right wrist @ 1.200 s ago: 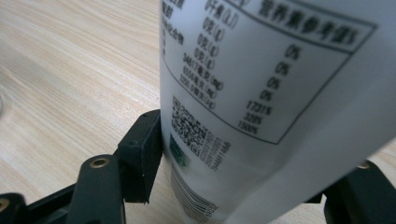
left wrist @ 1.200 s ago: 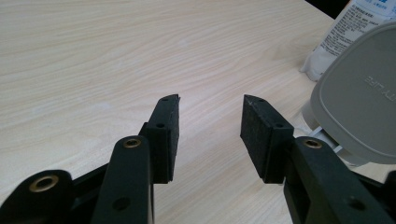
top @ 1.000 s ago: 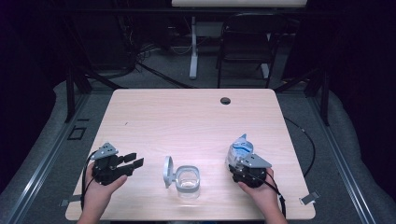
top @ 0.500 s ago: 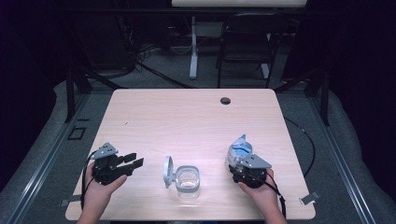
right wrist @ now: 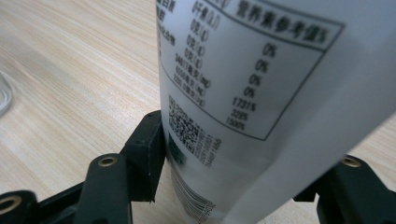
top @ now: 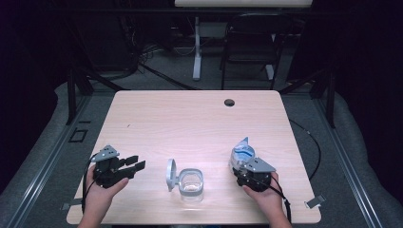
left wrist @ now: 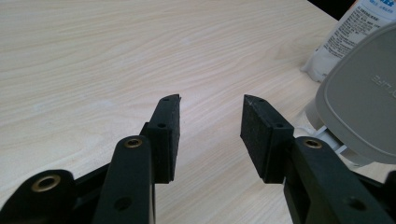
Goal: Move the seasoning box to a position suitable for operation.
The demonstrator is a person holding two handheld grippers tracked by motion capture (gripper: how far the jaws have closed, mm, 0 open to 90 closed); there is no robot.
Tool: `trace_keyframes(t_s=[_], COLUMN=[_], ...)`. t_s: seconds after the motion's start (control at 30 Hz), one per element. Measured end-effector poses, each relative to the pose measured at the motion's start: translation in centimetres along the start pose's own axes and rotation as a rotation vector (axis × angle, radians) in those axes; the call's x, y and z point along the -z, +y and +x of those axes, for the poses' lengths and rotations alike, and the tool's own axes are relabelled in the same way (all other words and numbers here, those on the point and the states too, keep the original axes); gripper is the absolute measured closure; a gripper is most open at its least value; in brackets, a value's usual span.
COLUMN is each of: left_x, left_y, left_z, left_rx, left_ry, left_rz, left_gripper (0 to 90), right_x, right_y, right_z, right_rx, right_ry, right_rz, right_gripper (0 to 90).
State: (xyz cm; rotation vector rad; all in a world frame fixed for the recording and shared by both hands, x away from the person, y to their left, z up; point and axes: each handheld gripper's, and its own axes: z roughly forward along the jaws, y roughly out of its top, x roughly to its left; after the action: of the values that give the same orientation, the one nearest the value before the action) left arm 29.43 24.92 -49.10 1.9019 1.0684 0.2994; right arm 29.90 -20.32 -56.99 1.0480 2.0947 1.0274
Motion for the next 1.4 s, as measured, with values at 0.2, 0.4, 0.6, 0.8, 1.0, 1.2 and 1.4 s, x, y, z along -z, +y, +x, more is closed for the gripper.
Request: trace_keyframes(t_s=[0.2,0.4,0.6,0.8,1.0,1.2,1.4], left_x=[0.0,0.2,0.2,0.2,0.3,0.5,0.4], left_y=[0.0,0.1,0.1,0.1,0.1,0.1,0.0], left_z=[0.0,0.0,0.1,0.1,0.1,0.3,0.2], left_rx=[0.0,-0.001,-0.005,0.0,0.003,0.016,0.018], left_ry=[0.001,0.0,0.002,0.003,0.005,0.006,0.002], left_rz=[-0.001,0.001,0.006,0.006,-0.004,-0.012,-0.012], left_gripper=[57.7,57.7,57.6,57.4,57.2,55.4,54.8], right_x=[-0.1,-0.1,0.0,0.5,1.3,2.0,2.4], right_y=[0.0,0.1,0.4,0.9,1.4,2.6,3.6], right_z=[0.0,0.1,0.3,0.5,0.6,0.9,1.2], right_rx=[0.017,0.036,0.051,0.061,0.107,0.138,0.136], right_ry=[-0.002,-0.007,0.005,0.0,-0.006,-0.001,-0.007], right_rz=[-0.007,-0.009,-0.013,-0.038,-0.046,-0.057,-0.056], right_gripper=[40.8,41.4,41.5,41.5,41.5,41.6,41.6])
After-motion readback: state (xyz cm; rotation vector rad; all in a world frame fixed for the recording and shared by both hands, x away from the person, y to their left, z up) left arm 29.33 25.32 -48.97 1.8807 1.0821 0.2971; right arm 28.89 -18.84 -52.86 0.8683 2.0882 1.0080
